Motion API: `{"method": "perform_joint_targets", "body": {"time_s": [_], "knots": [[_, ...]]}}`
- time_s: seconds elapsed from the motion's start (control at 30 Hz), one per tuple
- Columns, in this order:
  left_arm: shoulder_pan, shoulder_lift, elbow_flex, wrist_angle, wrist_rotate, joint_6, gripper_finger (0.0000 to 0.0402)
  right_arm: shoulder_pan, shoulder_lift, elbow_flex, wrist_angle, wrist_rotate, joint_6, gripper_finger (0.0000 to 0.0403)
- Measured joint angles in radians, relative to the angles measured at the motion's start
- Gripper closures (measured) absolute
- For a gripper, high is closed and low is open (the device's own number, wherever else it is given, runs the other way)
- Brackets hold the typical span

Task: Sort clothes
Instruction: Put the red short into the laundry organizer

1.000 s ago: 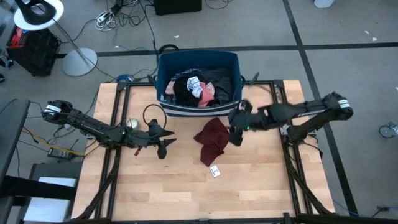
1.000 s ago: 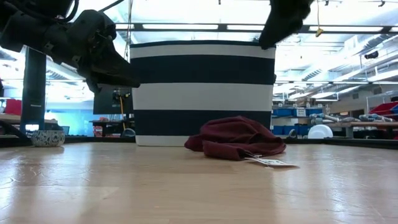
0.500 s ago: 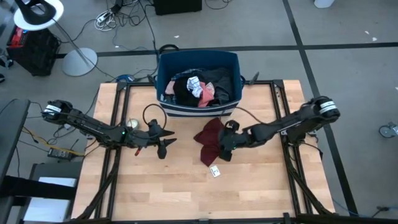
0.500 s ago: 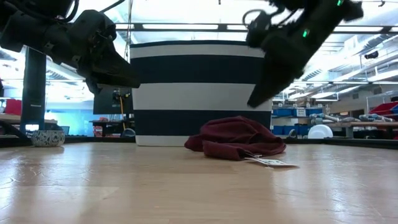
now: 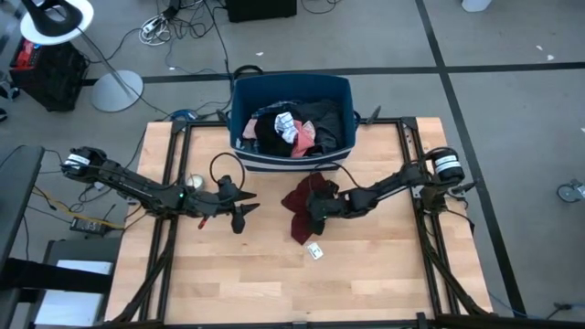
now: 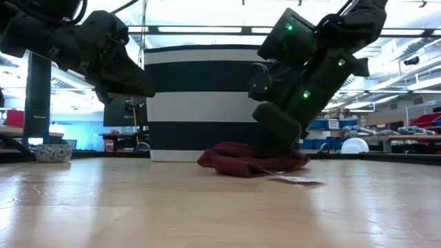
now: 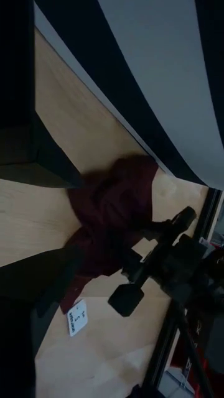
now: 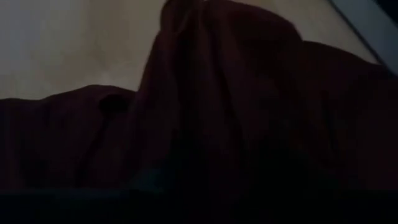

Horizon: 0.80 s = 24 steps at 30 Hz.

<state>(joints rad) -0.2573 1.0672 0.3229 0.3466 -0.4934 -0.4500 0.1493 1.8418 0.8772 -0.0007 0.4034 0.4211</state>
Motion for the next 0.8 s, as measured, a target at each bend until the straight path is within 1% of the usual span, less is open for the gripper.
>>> {"method": "perform_joint_targets", "body": {"time_s": [0.07,0.17,0.2,0.23,0.3,0.4,0.5,0.6,0.73,0.8], "knots": [[0.000,0.000,0.000,-0.001,0.000,0.000,0.0229,0.000,0.012,-0.001,0.008,-0.017,0.001,0.0280],[0.000,0.000,0.000,-0.001,0.000,0.001,0.0229,0.007,-0.003,-0.001,0.003,-0.031,-0.012,0.0363],[0.000,0.000,0.000,0.000,0.000,0.001,0.0229,0.011,-0.017,-0.002,-0.005,-0.040,-0.027,0.0381],[0.000,0.000,0.000,0.000,0.000,0.001,0.0229,0.013,-0.035,-0.006,-0.025,-0.049,-0.044,0.0387],[0.000,0.000,0.000,-0.001,0.000,0.001,0.0229,0.015,-0.074,-0.002,-0.059,-0.062,-0.059,0.0385],[0.000,0.000,0.000,0.000,0.000,0.002,0.0229,0.016,-0.166,0.029,-0.105,-0.062,-0.060,0.0391],[0.000,0.000,0.000,0.000,0.009,0.004,0.0229,0.019,-0.251,0.056,-0.191,-0.055,-0.083,0.0395],[0.000,0.000,0.000,0.005,0.044,0.027,0.0229,0.030,-0.341,0.106,-0.258,-0.029,-0.111,0.0395],[0.000,0.000,0.000,0.007,0.050,0.030,0.0229,0.047,-0.434,0.194,-0.374,0.030,-0.146,0.0397],[0.000,0.000,0.000,0.009,0.050,0.030,0.0229,0.052,-0.466,0.246,-0.399,0.065,-0.176,0.0397]]}}
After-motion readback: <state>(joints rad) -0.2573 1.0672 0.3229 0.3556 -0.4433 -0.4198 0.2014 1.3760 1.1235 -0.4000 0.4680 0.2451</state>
